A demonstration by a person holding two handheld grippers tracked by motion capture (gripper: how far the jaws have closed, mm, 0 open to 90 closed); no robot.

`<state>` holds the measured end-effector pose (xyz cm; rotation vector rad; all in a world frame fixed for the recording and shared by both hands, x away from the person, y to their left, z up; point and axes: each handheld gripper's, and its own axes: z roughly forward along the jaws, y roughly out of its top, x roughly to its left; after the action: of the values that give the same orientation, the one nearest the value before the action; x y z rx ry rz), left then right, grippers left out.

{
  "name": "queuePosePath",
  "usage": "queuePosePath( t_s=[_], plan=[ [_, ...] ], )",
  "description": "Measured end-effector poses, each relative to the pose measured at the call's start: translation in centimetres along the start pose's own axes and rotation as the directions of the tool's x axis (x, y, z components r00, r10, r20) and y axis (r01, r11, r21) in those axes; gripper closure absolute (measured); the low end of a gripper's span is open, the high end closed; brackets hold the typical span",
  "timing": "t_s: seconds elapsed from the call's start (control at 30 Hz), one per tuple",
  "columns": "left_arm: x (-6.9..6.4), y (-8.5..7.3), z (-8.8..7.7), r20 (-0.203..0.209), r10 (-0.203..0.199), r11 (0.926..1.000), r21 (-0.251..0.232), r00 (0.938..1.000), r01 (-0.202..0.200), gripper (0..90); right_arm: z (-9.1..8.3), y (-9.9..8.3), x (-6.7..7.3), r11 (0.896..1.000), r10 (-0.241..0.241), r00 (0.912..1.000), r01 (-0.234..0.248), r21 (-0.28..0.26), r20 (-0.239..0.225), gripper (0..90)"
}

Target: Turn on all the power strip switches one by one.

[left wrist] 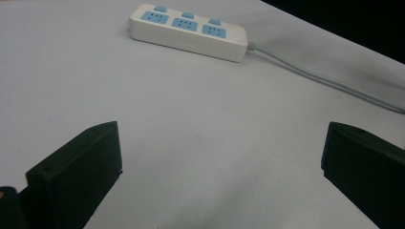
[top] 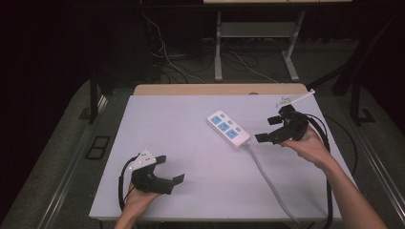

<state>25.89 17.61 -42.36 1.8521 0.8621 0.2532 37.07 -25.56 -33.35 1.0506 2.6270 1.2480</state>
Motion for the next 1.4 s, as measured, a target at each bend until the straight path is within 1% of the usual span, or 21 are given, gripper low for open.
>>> queuePosePath(
  t_s=[0.17, 0.3, 0.33, 0.67, 0.7, 0.77, 0.8, 0.83, 0.87, 1.03, 1.13, 1.17, 1.2, 1.23, 1.3, 1.33, 1.37, 1.4],
  plan=[
    [0.0, 0.0, 0.0, 0.0, 0.0, 1.0, 0.0, 1.0, 0.0, 0.0, 0.6, 1.0, -0.5, 1.0, 0.003, 1.0, -0.003, 0.01, 0.006, 0.8],
    [0.0, 0.0, 0.0, 0.0, -0.001, 1.0, 0.0, 1.0, 0.001, 0.0, 0.9, 1.6, -0.7, 1.0, 0.001, 0.9999, -0.001, 0.014, 0.012, 0.8],
    [0.0, 0.0, 0.0, 0.0, -0.001, 1.0, 0.0, 1.0, 0.001, 0.0, 1.1, 1.9, -0.9, 1.0, 0.005, 0.9999, -0.005, 0.017, 0.015, 0.8],
    [0.0, 0.0, 0.0, -0.002, 0.002, 1.0, -0.002, 1.0, -0.002, 0.0, 2.2, 3.4, -1.6, 0.999, 0.029, 0.9988, -0.03, 0.025, 0.039, 0.8],
    [0.0, 0.0, 0.0, -0.004, -0.003, 1.0, -0.004, 1.0, 0.003, 0.0, 2.3, 3.5, -1.7, 0.999, 0.029, 0.9987, -0.03, 0.028, 0.043, 0.8],
    [0.0, 0.0, -0.1, -0.005, -0.006, 1.0, -0.005, 1.0, 0.005, 0.0, 2.6, 3.7, -1.9, 0.999, 0.036, 0.998, -0.038, 0.032, 0.052, 0.8],
    [0.0, 0.0, 0.0, -0.004, -0.005, 1.0, -0.005, 1.0, 0.005, 0.0, 2.7, 3.8, -2.1, 0.999, 0.036, 0.9974, -0.038, 0.038, 0.063, 0.8],
    [0.1, 0.0, 0.0, -0.004, -0.005, 1.0, -0.004, 1.0, 0.005, 0.0, 3.1, 3.9, -2.5, 0.998, 0.045, 0.9958, -0.049, 0.051, 0.08, 0.8],
    [0.1, 0.0, 0.0, -0.003, -0.003, 1.0, -0.003, 1.0, 0.003, 0.0, 3.2, 4.0, -2.6, 0.997, 0.05, 0.995, -0.054, 0.052, 0.086, 0.8],
    [0.1, 0.0, 0.0, -0.003, -0.003, 1.0, 0.0, 1.0, 0.003, 0.0, 3.6, 4.0, -3.2, 0.996, 0.073, 0.9922, -0.078, 0.046, 0.101, 0.8],
    [0.1, 0.0, 0.0, -0.004, -0.004, 1.0, -0.001, 1.0, 0.004, 0.0, 4.1, 4.0, -3.3, 0.995, 0.079, 0.9906, -0.085, 0.057, 0.112, 0.8],
    [0.1, 0.0, 0.0, -0.004, -0.004, 1.0, -0.001, 1.0, 0.004, 0.0, 4.6, 4.0, -3.3, 0.995, 0.071, 0.9904, -0.079, 0.067, 0.118, 4.3],
    [0.1, 0.0, 0.0, -0.004, -0.004, 1.0, -0.002, 1.0, 0.004, 0.0, 4.6, 4.0, -3.3, 0.995, 0.071, 0.9904, -0.079, 0.067, 0.118, 4.3],
    [0.1, 0.0, 0.0, -0.005, -0.004, 1.0, -0.002, 1.0, 0.004, 0.0, 4.8, 4.0, -3.2, 0.995, 0.062, 0.9914, -0.07, 0.07, 0.115, 7.4],
    [0.1, 0.0, 0.0, -0.007, -0.005, 1.0, -0.003, 1.0, 0.005, 0.0, 5.3, 4.1, -3.0, 0.995, 0.048, 0.9915, -0.058, 0.078, 0.121, 7.5],
    [0.1, 0.0, 0.0, -0.007, -0.006, 1.0, -0.005, 1.0, 0.006, 0.0, 5.8, 4.1, -3.0, 0.995, 0.037, 0.992, -0.048, 0.089, 0.121, 14.2],
    [0.1, 0.0, 0.0, -0.007, -0.005, 1.0, -0.004, 1.0, 0.005, 0.0, 5.8, 4.1, -3.0, 0.995, 0.037, 0.992, -0.048, 0.089, 0.121, 14.2],
    [0.1, 0.0, 0.0, -0.007, -0.004, 1.0, -0.004, 1.0, 0.004, 0.0, 6.2, 4.1, -2.9, 0.994, 0.035, 0.9921, -0.047, 0.095, 0.12, 15.9]
  ],
)
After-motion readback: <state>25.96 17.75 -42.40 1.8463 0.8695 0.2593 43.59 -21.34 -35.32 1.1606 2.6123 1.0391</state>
